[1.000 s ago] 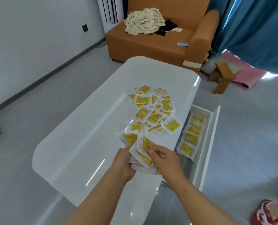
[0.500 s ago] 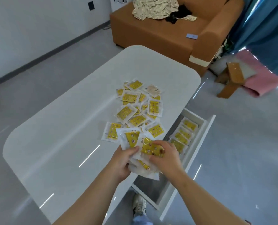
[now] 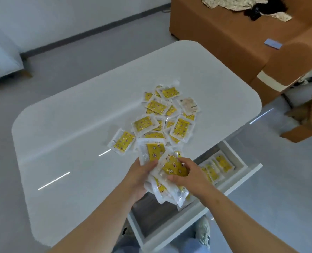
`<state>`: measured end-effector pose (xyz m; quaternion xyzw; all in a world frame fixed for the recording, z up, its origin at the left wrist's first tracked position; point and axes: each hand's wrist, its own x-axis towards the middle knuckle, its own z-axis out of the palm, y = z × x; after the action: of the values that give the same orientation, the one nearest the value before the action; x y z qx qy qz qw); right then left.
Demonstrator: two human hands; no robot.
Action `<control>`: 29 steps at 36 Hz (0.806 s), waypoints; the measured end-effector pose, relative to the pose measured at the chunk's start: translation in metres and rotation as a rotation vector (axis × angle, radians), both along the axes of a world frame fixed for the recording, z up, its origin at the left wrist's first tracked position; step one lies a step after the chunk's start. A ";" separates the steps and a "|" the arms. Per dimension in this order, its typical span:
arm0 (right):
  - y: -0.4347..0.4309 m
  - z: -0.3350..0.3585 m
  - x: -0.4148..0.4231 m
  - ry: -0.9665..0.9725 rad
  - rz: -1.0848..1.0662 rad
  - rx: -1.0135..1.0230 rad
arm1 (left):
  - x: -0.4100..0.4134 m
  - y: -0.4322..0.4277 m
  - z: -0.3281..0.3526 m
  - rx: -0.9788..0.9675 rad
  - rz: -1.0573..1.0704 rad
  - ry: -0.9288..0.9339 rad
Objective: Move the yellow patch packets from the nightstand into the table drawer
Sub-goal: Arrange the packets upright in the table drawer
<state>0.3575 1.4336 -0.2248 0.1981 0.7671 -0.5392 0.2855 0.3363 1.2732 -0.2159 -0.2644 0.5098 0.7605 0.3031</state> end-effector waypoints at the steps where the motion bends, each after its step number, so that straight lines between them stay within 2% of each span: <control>1: 0.008 -0.003 -0.002 -0.007 0.011 -0.020 | 0.003 0.008 -0.002 -0.003 0.041 -0.005; 4: 0.035 -0.014 -0.008 -0.027 0.052 -0.045 | 0.019 0.036 -0.008 -0.009 0.163 -0.012; 7: 0.058 -0.021 -0.009 -0.033 0.134 0.012 | 0.035 0.060 -0.017 -0.034 0.295 -0.109; 12: 0.084 -0.032 0.003 -0.089 0.204 0.037 | 0.062 0.087 -0.039 -0.230 0.407 -0.190; 22: 0.100 -0.060 0.022 -0.155 0.074 0.001 | 0.111 0.076 -0.098 -0.448 0.601 -0.303; 27: 0.102 -0.101 0.022 -0.208 0.059 0.008 | 0.138 0.075 -0.141 -0.599 0.572 -0.360; 29: 0.100 -0.121 0.023 -0.236 0.034 0.023 | 0.145 0.075 -0.155 -0.595 0.594 -0.375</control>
<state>0.3803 1.5340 -0.3461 0.2501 0.7376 -0.4985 0.3806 0.4818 1.3480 -0.3708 -0.6077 0.5445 0.5739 0.0698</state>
